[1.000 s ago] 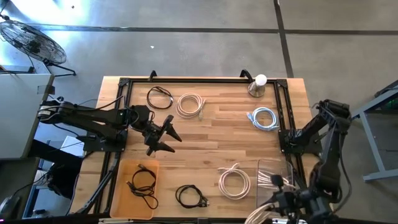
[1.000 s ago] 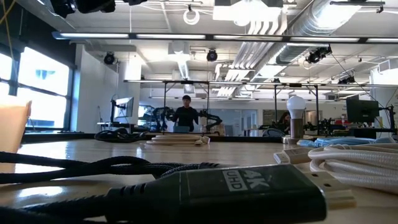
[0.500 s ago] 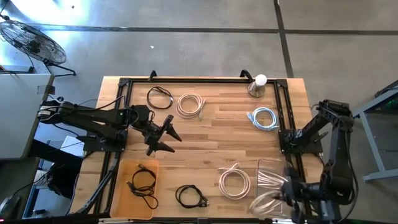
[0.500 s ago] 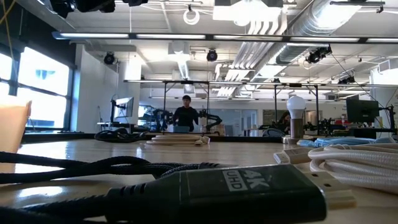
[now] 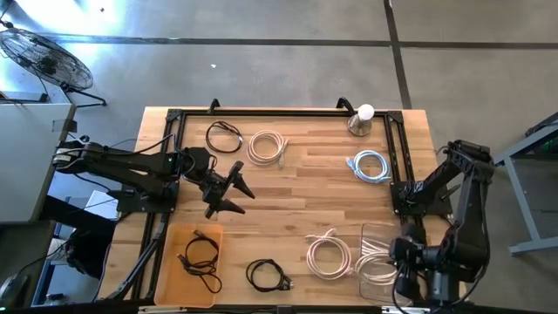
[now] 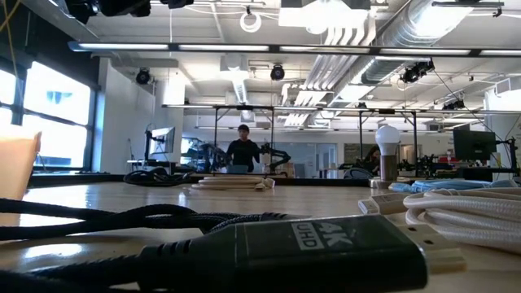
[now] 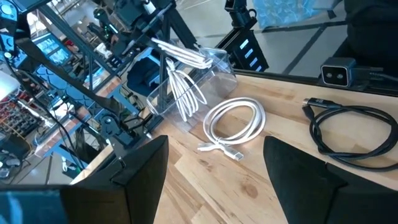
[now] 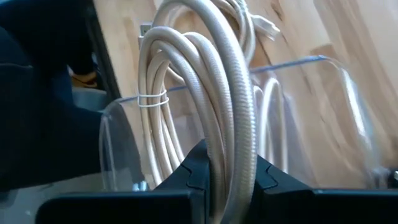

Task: Sort HDMI cables
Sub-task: Put the white HDMI cable into the transparent bin

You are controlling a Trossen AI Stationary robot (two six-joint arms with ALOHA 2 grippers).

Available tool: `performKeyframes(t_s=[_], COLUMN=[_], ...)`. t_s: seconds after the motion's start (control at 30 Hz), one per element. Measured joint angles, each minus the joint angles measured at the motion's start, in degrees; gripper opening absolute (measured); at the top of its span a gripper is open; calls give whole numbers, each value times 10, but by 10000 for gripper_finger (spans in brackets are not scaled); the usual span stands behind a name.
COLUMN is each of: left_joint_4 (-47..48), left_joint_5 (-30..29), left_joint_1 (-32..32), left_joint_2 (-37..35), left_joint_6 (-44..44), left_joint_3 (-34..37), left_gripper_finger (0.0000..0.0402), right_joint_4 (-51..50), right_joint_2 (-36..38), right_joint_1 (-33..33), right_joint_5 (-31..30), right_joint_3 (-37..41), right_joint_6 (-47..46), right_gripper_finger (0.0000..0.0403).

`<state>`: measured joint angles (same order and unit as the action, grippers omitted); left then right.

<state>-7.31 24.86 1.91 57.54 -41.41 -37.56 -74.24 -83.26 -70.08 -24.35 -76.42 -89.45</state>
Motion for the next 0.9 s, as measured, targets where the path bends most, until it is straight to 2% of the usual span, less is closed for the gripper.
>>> performKeyframes(t_s=[0.2, 0.43, 0.63, 0.9], left_joint_4=[0, 0, 3, 9], left_joint_5=[0, 0, 0, 1], left_joint_1=[0, 0, 0, 0], left_joint_2=[0, 0, 0, 0], left_joint_6=[0, -1, 1, 28], left_joint_3=[0, 0, 0, 0], left_gripper_finger=[257, 257, 257, 257], right_joint_4=[-28, -36, -53, -143], right_joint_2=[0, -26, -48, -78], right_joint_1=[0, 21, 42, 75], right_joint_5=[20, 87, 88, 88], right_joint_3=[-15, -7, -7, -6], right_joint_6=[-33, -57, -28, 8], right_gripper_finger=[32, 32, 32, 31])
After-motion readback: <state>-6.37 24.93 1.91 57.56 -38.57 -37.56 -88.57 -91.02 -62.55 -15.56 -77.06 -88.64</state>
